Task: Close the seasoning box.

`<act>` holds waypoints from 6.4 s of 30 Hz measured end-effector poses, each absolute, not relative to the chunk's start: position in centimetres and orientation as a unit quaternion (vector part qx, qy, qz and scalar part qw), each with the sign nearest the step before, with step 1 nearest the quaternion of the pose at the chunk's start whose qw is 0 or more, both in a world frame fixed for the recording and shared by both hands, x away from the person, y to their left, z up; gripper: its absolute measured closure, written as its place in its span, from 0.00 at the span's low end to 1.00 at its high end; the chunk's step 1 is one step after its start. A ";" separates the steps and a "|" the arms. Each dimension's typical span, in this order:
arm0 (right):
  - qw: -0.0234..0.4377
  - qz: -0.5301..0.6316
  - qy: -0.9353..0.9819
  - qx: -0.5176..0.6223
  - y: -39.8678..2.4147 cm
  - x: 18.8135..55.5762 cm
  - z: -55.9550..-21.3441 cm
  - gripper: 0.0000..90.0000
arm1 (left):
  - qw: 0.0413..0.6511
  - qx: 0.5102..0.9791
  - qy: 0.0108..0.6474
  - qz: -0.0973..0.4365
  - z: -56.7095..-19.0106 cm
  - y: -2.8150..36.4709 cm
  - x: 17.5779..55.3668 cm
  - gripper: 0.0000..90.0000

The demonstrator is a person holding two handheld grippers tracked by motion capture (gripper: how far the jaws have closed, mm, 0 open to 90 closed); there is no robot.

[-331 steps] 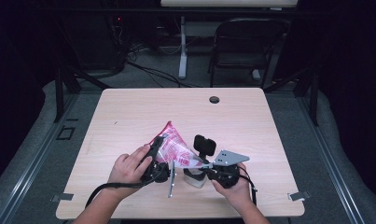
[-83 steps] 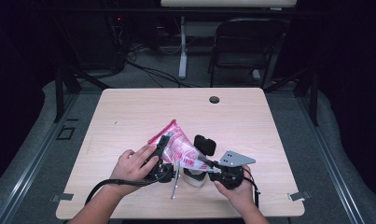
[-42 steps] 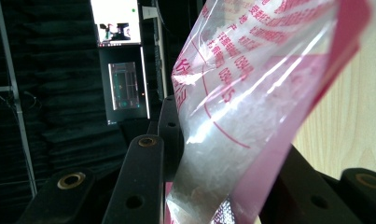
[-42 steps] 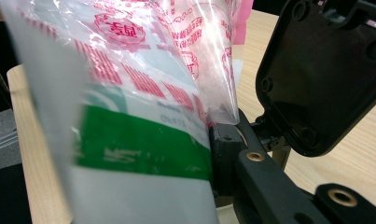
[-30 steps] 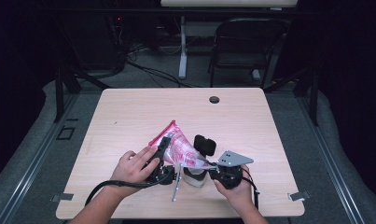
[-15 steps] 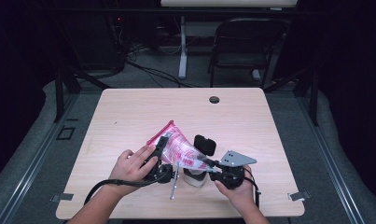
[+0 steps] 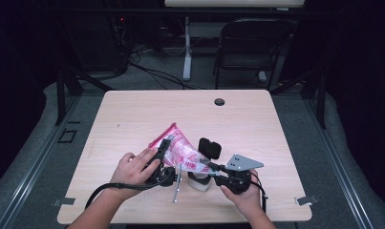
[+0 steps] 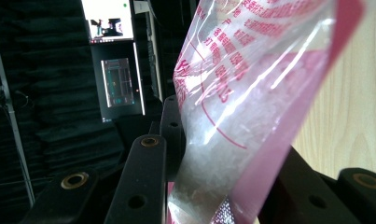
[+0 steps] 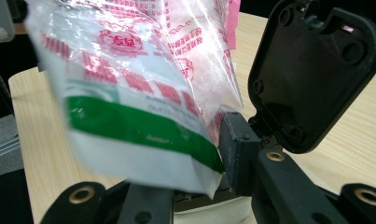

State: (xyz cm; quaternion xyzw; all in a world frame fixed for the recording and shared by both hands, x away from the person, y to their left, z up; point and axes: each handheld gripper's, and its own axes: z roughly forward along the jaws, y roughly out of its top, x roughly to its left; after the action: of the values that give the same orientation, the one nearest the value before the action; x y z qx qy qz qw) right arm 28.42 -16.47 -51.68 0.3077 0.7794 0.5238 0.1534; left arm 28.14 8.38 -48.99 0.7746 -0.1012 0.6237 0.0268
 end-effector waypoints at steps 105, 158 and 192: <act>0.183 0.527 0.778 0.290 -16.3 27.2 -50.5 0.98 | 0.027 0.771 -0.099 0.628 -48.3 7.4 28.1 0.84; 0.181 0.510 0.787 0.296 -16.2 27.6 -51.2 1.00 | 0.044 0.768 -0.099 0.631 -48.0 6.9 27.6 0.84; 0.185 0.509 0.784 0.303 -16.6 27.8 -51.2 1.00 | 0.047 0.760 -0.110 0.639 -47.6 6.4 27.5 0.83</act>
State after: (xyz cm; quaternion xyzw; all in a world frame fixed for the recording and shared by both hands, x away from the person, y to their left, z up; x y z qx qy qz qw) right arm 27.76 -16.59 -51.20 0.3030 0.7842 0.5091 0.1847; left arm 27.49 6.44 -47.63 0.7597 -0.1104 0.6391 0.0466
